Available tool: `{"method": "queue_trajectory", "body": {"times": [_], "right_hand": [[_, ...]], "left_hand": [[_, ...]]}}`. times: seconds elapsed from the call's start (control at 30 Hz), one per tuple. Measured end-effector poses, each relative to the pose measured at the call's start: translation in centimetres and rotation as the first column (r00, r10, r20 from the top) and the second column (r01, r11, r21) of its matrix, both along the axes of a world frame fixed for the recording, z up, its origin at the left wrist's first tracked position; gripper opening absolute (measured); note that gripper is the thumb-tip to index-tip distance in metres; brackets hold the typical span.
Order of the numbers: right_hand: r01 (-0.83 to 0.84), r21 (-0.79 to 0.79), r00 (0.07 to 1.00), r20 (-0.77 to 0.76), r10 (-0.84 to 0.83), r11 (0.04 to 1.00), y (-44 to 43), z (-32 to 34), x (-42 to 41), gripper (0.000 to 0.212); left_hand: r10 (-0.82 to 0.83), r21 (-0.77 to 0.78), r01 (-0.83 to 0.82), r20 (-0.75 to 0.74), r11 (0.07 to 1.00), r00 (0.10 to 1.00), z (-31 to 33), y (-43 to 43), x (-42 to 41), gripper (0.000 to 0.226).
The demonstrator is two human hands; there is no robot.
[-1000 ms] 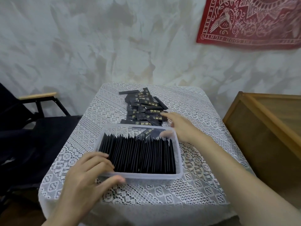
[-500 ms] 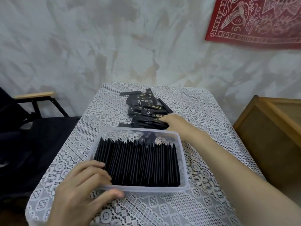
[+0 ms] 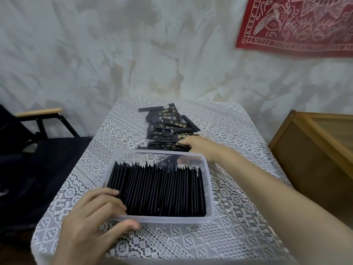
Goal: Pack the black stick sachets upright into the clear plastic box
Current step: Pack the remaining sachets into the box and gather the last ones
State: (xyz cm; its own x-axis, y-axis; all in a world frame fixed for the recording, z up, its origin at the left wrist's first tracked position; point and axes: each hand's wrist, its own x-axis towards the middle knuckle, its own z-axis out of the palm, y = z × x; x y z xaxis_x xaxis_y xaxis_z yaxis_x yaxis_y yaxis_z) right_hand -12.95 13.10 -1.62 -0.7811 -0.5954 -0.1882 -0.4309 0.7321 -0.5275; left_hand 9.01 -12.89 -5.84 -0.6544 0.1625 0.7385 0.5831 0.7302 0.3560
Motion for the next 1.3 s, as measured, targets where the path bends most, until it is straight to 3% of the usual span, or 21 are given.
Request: {"method": "queue_trajectory", "body": {"times": [0.17,0.27,0.37,0.47,0.57,0.6,0.73,0.87,1.0,1.17,1.3], "right_hand": [[-0.005,0.074,1.000,-0.014,0.006,0.997,-0.6,0.5,0.0,0.014],[0.055,0.010,0.998,-0.041,-0.055,0.998,0.1,1.0,-0.5,0.009],[0.073,0.042,0.996,-0.059,-0.070,0.996,0.8,1.0,-0.5,0.005],[0.089,0.004,0.996,-0.014,-0.089,0.996,0.6,0.6,-0.3,0.025],[0.047,0.117,0.999,-0.020,-0.045,0.992,-0.1,0.3,-0.3,0.071],[0.049,0.137,0.998,-0.037,-0.044,0.989,-0.2,0.2,-0.5,0.069],[0.030,0.082,0.999,-0.043,-0.027,0.996,-0.1,0.1,-0.5,0.018],[0.063,0.034,0.997,-0.040,-0.062,0.997,0.2,0.3,-0.4,0.015],[0.061,0.043,0.998,-0.034,-0.060,0.997,0.5,-0.3,-0.1,0.034],[0.055,0.027,0.998,0.018,-0.056,0.998,0.1,0.4,0.0,0.025],[0.199,-0.151,0.975,0.129,-0.180,0.968,1.1,1.7,0.2,0.017]], "left_hand": [[0.016,0.010,-0.016,-0.003,1.000,1.000,0.1,0.0,0.2,0.046],[0.022,0.012,-0.022,-0.003,1.000,1.000,0.1,0.0,0.4,0.045],[0.034,0.004,-0.034,0.022,0.999,0.999,0.3,0.1,0.3,0.045],[0.039,-0.019,-0.038,0.026,0.999,0.999,0.6,0.2,0.3,0.044],[0.048,-0.016,-0.047,0.060,0.999,0.997,0.6,0.2,0.5,0.047],[0.053,-0.011,-0.053,0.073,0.999,0.996,0.6,0.2,0.5,0.048],[0.077,0.006,-0.078,0.094,0.997,0.993,0.6,0.3,0.7,0.048],[0.084,0.029,-0.088,0.126,0.996,0.989,0.7,0.3,0.8,0.047],[0.086,0.028,-0.090,0.137,0.996,0.987,0.6,0.3,0.9,0.044],[0.072,0.030,-0.077,0.130,0.997,0.989,0.6,0.2,0.8,0.045],[0.058,0.030,-0.063,0.134,0.998,0.989,0.7,0.2,0.9,0.047]]}}
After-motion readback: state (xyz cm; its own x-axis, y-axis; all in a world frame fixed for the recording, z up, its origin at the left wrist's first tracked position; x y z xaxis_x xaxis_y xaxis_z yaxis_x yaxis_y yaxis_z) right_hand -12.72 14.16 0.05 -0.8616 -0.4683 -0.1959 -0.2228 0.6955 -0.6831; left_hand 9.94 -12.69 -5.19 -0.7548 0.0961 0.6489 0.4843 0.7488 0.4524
